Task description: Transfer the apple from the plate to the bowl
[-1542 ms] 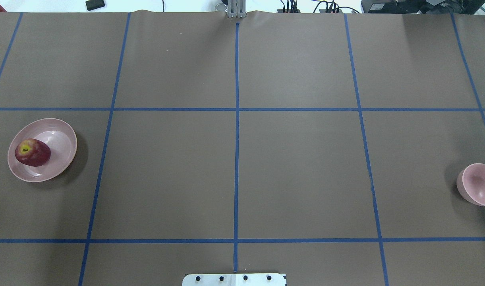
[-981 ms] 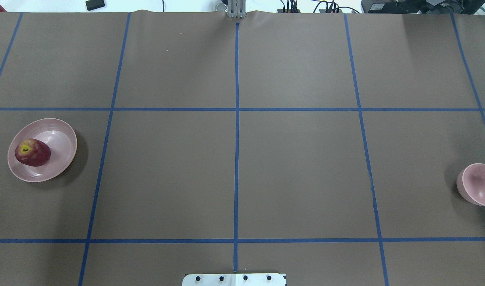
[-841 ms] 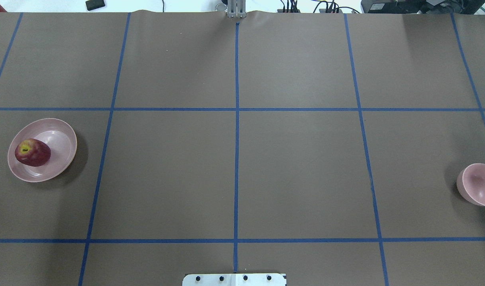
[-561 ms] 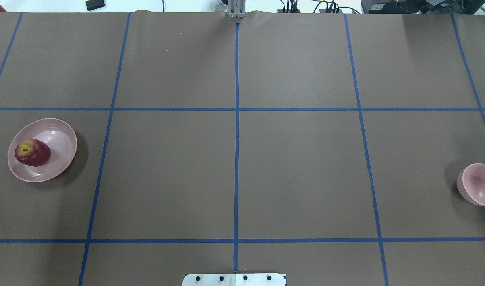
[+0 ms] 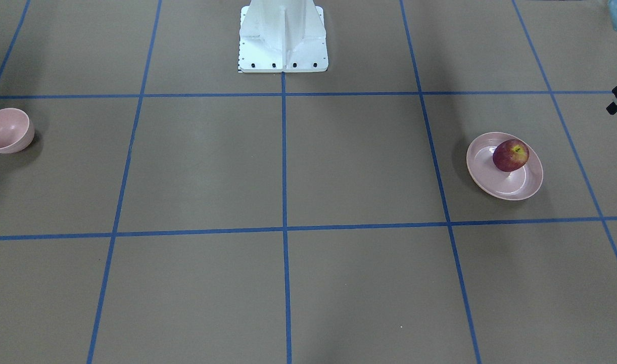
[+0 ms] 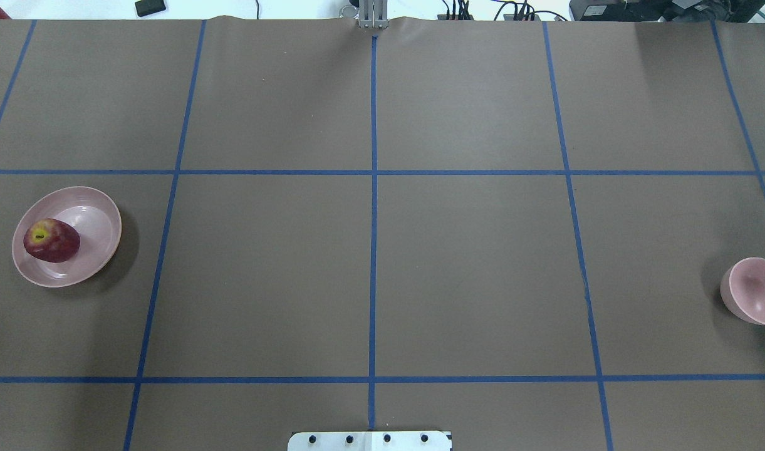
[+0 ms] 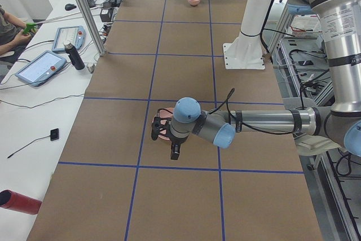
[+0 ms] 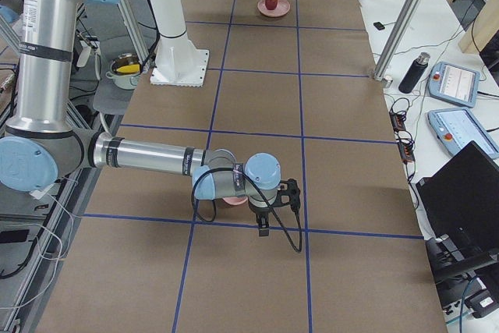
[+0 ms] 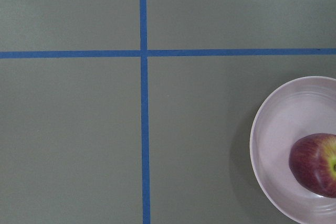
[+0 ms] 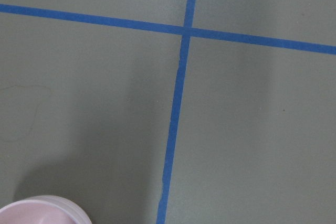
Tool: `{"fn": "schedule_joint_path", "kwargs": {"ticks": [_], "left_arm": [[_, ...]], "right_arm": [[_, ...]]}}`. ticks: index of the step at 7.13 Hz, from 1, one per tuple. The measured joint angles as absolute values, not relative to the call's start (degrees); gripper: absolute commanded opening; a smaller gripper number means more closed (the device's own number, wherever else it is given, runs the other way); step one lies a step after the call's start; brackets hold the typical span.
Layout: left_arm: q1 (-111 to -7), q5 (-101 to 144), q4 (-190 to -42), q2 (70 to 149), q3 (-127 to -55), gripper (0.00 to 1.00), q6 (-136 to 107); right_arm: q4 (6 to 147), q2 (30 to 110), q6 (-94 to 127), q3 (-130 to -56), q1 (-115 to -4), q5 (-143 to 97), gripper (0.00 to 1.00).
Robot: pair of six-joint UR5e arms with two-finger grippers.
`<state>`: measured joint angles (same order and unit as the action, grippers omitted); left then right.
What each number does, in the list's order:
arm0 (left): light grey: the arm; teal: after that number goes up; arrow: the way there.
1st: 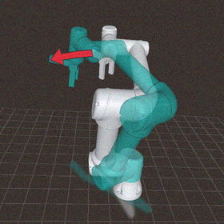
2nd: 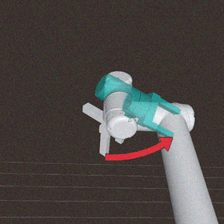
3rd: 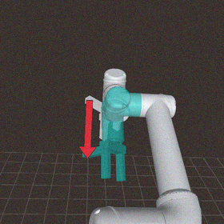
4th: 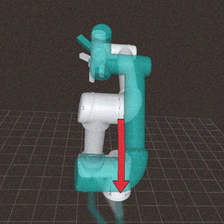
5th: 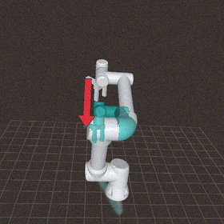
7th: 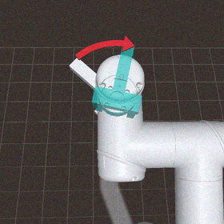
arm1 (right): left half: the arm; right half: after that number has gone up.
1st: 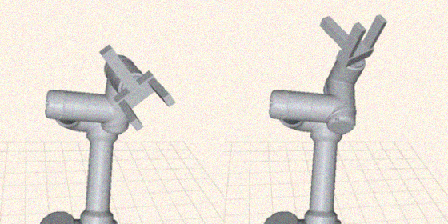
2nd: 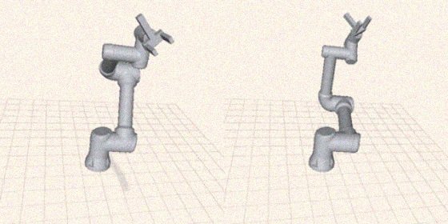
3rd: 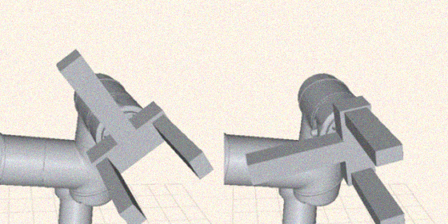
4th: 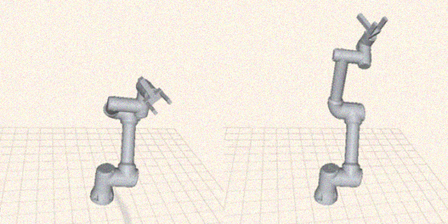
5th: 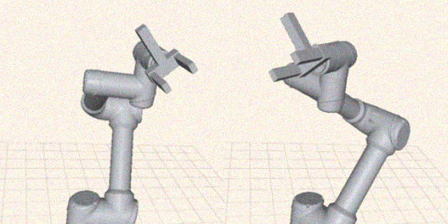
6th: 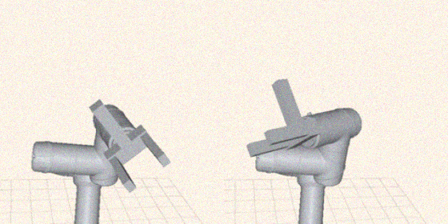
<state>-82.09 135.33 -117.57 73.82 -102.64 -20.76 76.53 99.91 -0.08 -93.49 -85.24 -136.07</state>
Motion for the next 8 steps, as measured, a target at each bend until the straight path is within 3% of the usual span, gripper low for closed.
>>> {"fn": "schedule_joint_path", "kwargs": {"ticks": [4, 8], "left_arm": [[-82.07, 135.34, -117.67, 73.85, -102.57, 0.98, -20.82], [-82.00, 135.36, -117.69, 74.19, -102.51, 0.98, -20.89]], "right_arm": [[73.37, 101.91, 2.19, -93.32, -82.28, -136.65, 1.00], [55.39, 104.39, 16.22, -88.19, -71.77, -134.80, 0.99]]}}
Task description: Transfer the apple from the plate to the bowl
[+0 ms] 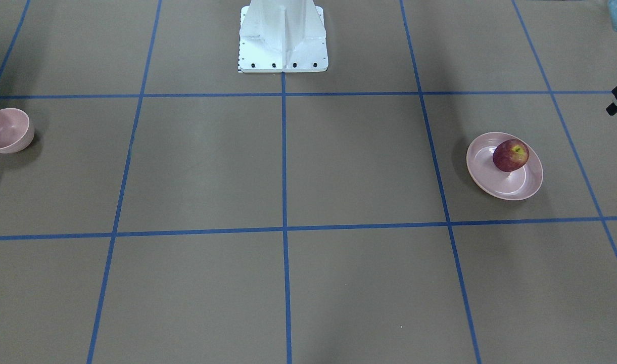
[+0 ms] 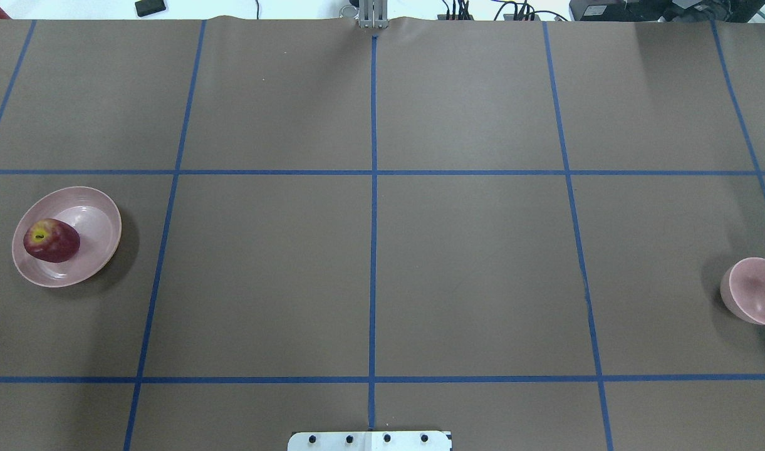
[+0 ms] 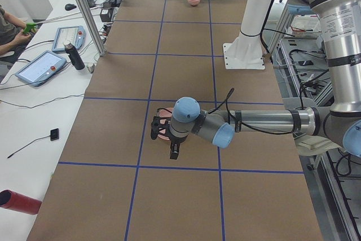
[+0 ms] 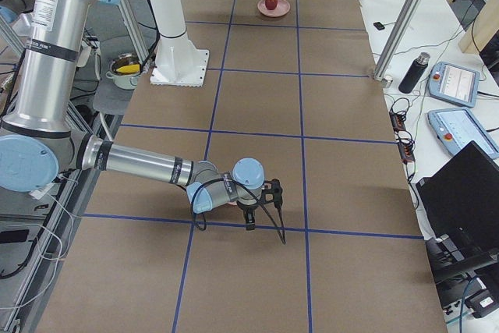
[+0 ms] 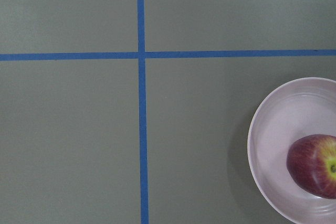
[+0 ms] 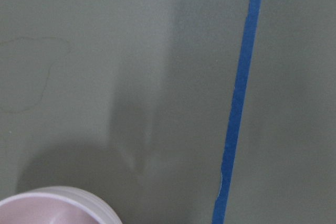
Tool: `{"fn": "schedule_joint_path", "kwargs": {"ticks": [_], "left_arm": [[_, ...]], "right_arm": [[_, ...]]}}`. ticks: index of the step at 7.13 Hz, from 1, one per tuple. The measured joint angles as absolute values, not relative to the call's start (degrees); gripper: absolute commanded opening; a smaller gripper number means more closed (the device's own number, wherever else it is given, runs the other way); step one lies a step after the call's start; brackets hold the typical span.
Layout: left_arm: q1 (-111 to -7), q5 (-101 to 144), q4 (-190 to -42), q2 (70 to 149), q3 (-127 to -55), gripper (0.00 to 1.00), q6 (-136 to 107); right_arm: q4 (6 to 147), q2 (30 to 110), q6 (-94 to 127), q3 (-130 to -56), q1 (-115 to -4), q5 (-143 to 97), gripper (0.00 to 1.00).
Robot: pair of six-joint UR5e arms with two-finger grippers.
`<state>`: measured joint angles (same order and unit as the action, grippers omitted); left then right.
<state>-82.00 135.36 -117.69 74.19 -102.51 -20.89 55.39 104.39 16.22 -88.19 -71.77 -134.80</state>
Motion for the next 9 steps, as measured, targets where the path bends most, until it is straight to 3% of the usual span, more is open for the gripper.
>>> {"fn": "schedule_joint_path", "kwargs": {"ticks": [5, 8, 9], "left_arm": [[-81.98, 135.42, -117.61, 74.05, -102.48, 0.98, -20.92], [-81.92, 135.44, -117.63, 73.77, -102.48, 0.98, -20.92], [-81.92, 135.44, -117.66, 73.75, -102.49, 0.98, -20.92]], "right_arm": [[48.81, 107.83, 16.99, -89.67, -70.55, -138.01, 0.95], [48.53, 108.62, 18.46, -89.39, -68.88, -137.78, 0.86], [48.52, 108.19, 19.21, -88.67, -67.51, -137.62, 0.73]]}}
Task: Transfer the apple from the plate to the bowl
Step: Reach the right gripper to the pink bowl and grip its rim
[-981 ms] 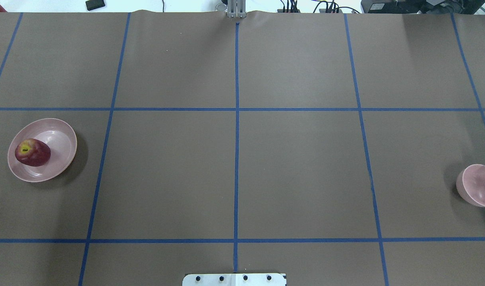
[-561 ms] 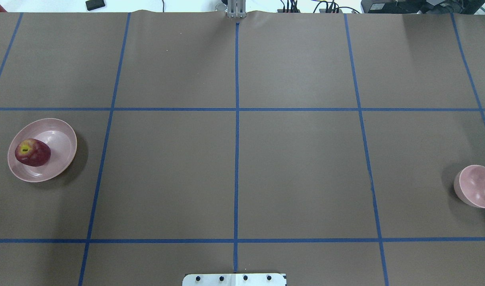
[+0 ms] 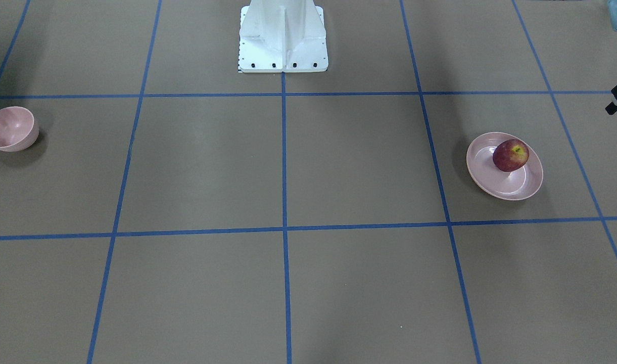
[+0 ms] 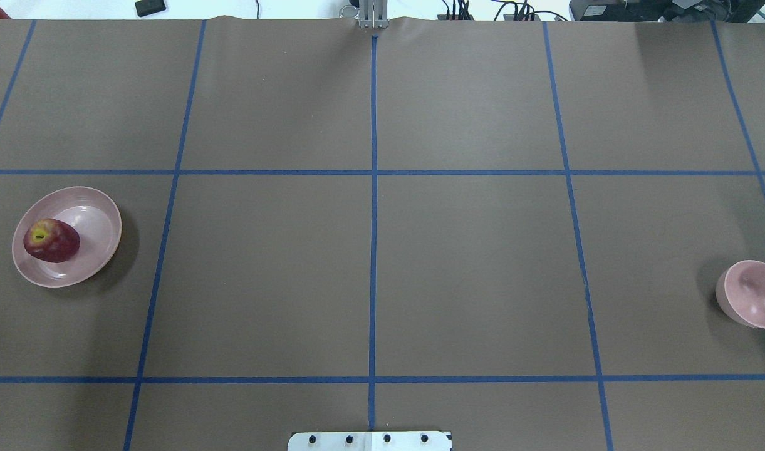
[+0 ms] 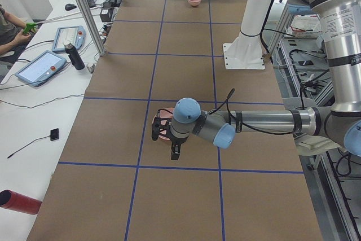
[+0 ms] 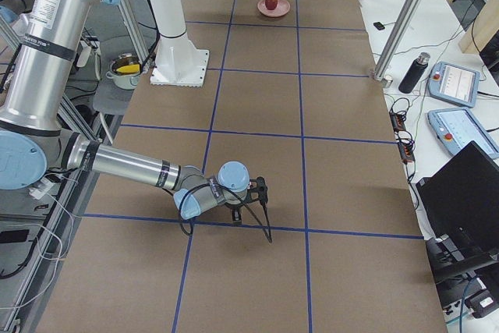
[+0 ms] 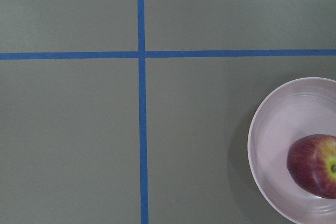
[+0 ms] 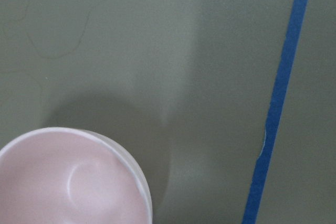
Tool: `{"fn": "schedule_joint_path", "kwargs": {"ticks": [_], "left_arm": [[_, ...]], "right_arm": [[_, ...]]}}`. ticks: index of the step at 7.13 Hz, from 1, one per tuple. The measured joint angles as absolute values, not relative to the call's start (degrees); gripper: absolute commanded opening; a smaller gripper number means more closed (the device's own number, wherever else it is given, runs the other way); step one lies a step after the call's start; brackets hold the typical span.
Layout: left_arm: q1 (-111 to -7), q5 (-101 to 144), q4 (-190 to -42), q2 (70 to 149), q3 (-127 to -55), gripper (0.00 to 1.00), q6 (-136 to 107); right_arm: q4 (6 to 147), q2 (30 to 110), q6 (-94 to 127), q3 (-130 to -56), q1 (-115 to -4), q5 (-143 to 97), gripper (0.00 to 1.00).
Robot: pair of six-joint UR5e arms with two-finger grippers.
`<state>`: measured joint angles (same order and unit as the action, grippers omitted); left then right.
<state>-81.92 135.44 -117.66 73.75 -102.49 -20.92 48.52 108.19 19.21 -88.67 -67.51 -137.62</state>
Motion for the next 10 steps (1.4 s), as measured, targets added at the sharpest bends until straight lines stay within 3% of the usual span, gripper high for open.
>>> {"fn": "schedule_joint_path", "kwargs": {"ticks": [1, 6, 10], "left_arm": [[-81.92, 135.44, -117.68, 73.74, -102.53, 0.98, -20.92], [-81.91, 135.55, -117.74, 73.74, -102.60, 0.98, -20.92], [-81.91, 136.17, -117.83, 74.09, -102.71, 0.98, -20.90]], "right_arm": [[48.52, 107.66, 20.26, -88.29, -66.60, -137.59, 0.01], [48.42, 106.55, 25.11, -89.18, -65.96, -139.67, 0.00], [48.63, 102.72, 45.29, -99.59, -62.26, -140.70, 0.00]]}}
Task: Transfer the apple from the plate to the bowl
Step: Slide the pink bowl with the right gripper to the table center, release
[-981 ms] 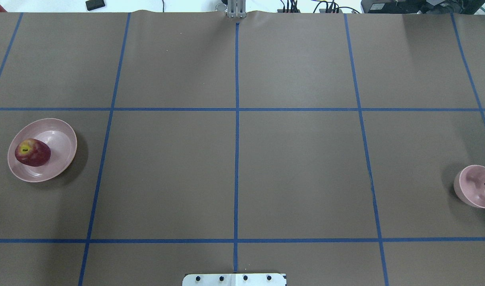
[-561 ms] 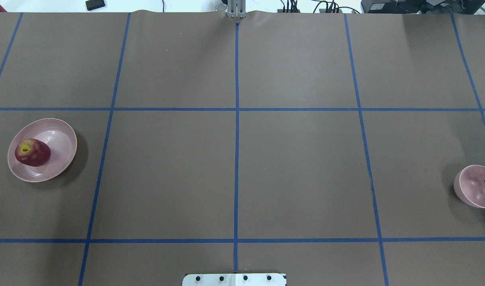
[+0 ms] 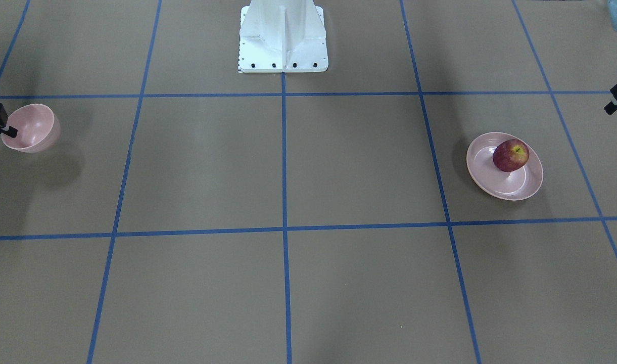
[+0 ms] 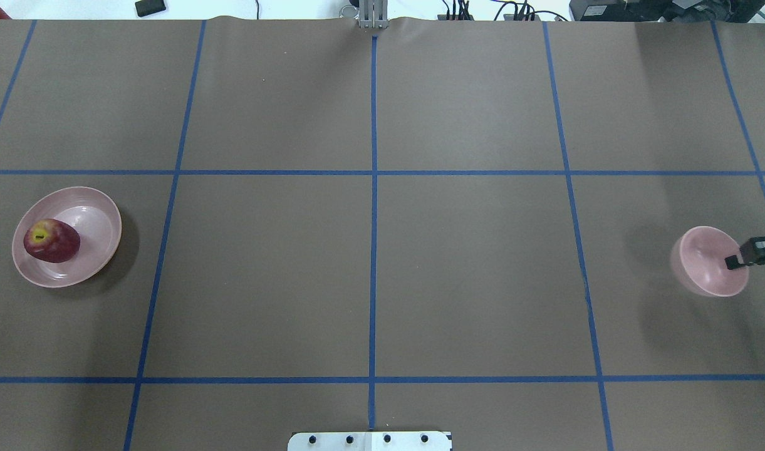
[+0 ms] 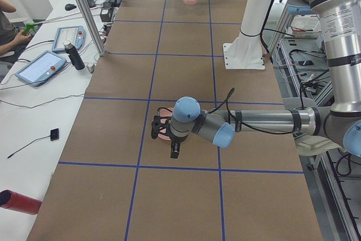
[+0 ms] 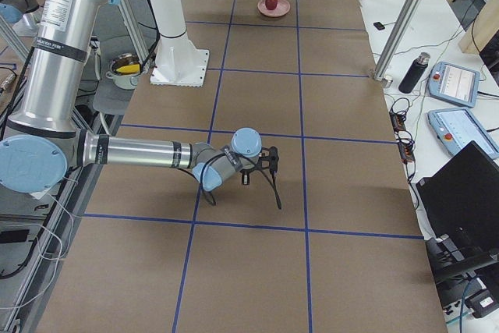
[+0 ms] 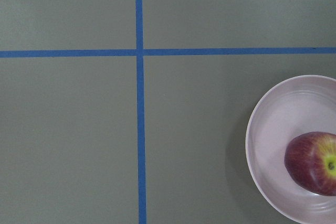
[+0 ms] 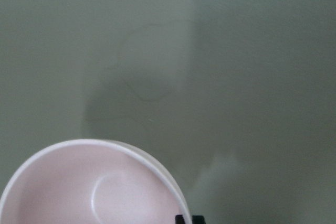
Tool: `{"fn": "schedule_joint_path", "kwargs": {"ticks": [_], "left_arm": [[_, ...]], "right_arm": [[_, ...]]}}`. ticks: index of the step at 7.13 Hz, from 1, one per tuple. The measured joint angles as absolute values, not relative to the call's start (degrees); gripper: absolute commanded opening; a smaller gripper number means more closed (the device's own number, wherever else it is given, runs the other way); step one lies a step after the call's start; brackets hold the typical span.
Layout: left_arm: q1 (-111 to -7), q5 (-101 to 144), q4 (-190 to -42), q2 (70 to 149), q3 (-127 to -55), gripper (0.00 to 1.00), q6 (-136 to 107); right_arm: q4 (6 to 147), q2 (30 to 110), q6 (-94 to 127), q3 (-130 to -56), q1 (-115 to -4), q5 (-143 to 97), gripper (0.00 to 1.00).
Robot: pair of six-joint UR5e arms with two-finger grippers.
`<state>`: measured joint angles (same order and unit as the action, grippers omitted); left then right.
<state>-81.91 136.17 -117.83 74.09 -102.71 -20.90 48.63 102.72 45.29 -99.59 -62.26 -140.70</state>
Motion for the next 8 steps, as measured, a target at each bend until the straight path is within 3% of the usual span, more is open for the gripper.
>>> {"fn": "schedule_joint_path", "kwargs": {"ticks": [3, 6, 8], "left_arm": [[-81.86, 136.27, -117.95, 74.43, -102.37, 0.98, -20.78], [-81.83, 136.31, -118.32, 75.51, -100.11, 0.98, -20.64], [-81.83, 136.26, -118.38, 75.93, -99.46, 0.98, -20.67]], "right_arm": [[51.78, 83.38, 72.05, -102.05, -45.22, -129.49, 0.00], [80.54, 53.07, 83.47, -98.06, -31.28, -114.26, 0.00], [81.54, 48.19, 84.21, -92.78, -28.63, -110.22, 0.00]]}}
